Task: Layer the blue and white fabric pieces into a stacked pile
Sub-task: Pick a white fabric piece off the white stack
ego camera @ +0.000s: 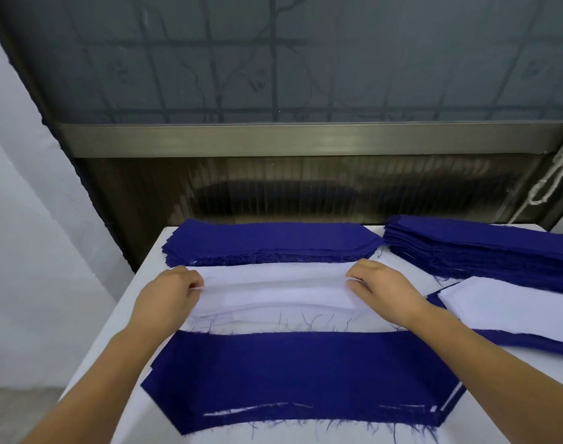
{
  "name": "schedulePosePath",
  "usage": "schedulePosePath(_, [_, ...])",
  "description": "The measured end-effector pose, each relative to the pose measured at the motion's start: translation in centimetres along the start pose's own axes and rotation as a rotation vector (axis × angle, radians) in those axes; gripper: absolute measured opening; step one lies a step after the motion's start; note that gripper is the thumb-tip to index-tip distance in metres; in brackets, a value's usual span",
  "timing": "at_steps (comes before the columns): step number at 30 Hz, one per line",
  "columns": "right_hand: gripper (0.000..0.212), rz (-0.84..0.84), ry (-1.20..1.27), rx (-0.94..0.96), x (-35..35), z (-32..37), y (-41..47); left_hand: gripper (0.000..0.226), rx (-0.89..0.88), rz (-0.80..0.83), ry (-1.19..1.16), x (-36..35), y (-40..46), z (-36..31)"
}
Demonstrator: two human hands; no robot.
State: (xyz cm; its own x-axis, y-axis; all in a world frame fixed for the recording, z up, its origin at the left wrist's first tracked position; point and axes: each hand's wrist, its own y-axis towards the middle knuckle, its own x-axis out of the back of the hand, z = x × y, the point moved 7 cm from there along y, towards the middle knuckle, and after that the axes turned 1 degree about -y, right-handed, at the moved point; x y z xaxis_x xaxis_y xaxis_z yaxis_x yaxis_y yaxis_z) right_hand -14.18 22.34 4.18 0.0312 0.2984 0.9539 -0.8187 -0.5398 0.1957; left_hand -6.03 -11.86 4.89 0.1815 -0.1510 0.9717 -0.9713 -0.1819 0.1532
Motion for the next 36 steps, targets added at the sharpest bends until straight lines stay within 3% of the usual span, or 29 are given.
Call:
schedulePosePath(5, [0.014, -0.043, 0.130, 0.017, 2.4, 0.6, -4.0, 0.022, -0.162, -0.057, -0.039, 1.9, -3.2, -1.4])
schedulePosePath(8, [0.027, 0.251, 0.332, -0.087, 2.2, -1.1, -7.3, 0.008, -0.244, 0.243, -0.117, 1.6, -5.4, -2.1])
schedulePosePath(10, [0.034, 0.481, 0.445, -0.162, 1.7, -1.8, -9.1, 0.012, -0.257, 0.499, -0.209, 1.0, -6.8, -2.6])
schedulePosePath(12, [0.038, 0.574, 0.485, -0.203, 1.5, -2.0, -10.0, 0.016, -0.266, 0.616, -0.220, 0.7, -7.5, -3.3])
schedulePosePath(14, [0.037, 0.481, 0.454, -0.240, 1.7, -2.3, -9.6, 0.013, -0.243, 0.528, -0.187, 0.7, -6.9, -3.8])
schedulePosePath(16, [0.024, 0.243, 0.396, -0.250, 3.0, -2.2, -8.8, 0.012, -0.192, 0.259, -0.182, 1.9, -5.9, -3.8])
schedulePosePath(19, [0.011, -0.174, 0.129, -0.045, 5.9, -0.1, -9.2, 0.011, -0.230, -0.136, -0.210, 4.0, -6.5, -3.6])
schedulePosePath(22, [0.024, -0.398, -0.130, 0.214, 5.4, 1.7, -11.8, 0.022, -0.360, -0.186, -0.176, 2.9, -8.9, -3.2])
schedulePosePath(25, [0.049, -0.391, -0.203, 0.358, 1.9, 2.2, -14.7, 0.019, -0.454, -0.115, -0.163, 0.4, -11.1, -3.4])
schedulePosePath(28, [0.048, -0.333, -0.213, 0.378, -0.7, 1.7, -16.1, 0.030, -0.484, -0.087, -0.137, -1.2, -12.3, -3.8])
schedulePosePath(32, [0.047, -0.326, -0.191, 0.355, -1.0, 1.3, -16.1, 0.020, -0.507, -0.112, -0.140, -0.9, -12.4, -4.1])
schedulePosePath(36, [0.050, -0.299, -0.191, 0.370, -0.9, 1.7, -16.1, 0.044, -0.501, -0.094, -0.121, -1.1, -12.5, -3.9])
